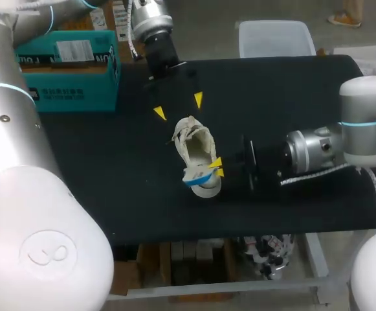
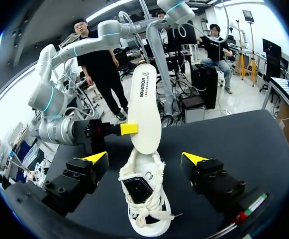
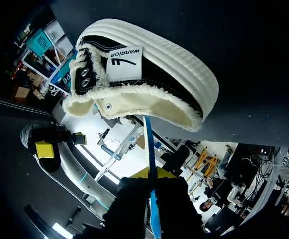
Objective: Open the shoe tongue, take the insole out of the shoe, put the insole back into the shoe, and pack the shoe into the shoebox
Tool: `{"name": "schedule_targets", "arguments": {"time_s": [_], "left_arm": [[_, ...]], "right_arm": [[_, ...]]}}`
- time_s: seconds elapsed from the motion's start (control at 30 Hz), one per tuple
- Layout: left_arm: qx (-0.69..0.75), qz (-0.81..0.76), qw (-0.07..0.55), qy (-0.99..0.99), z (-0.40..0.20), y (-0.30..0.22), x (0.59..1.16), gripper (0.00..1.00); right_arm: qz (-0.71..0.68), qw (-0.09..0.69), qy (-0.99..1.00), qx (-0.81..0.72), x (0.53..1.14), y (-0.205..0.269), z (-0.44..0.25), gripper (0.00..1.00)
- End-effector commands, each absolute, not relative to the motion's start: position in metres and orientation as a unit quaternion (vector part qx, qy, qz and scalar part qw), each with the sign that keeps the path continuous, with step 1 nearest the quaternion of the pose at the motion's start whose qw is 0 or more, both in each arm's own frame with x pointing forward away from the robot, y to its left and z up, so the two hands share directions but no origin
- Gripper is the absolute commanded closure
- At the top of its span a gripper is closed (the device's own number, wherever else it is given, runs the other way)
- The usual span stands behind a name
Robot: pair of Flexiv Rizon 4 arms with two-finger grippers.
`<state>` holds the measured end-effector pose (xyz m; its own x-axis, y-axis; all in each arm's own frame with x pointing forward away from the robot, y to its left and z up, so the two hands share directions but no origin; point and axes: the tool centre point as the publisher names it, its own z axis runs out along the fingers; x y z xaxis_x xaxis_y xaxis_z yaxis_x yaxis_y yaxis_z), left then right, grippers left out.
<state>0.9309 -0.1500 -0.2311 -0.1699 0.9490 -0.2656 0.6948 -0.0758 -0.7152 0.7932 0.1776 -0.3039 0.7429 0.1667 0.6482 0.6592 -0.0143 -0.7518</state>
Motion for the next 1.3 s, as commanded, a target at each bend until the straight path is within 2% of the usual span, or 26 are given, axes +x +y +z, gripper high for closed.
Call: {"name": "schedule_targets", "arguments": {"time_s": [0.03, 1.3], "left_arm": [[-0.634, 0.367, 0.183, -0.656, -0.2292, -0.1546, 0.9329, 0.00], [-0.634, 0.367, 0.183, -0.656, -0.2292, -0.1546, 0.9329, 0.00]], "right_arm": [[-0.210, 0.637, -0.293, -0.682, 0.7911, 0.1773, -0.3029, 1.00], [-0.215, 0.641, -0.290, -0.677, 0.7922, 0.1771, -0.3020, 1.00]]}}
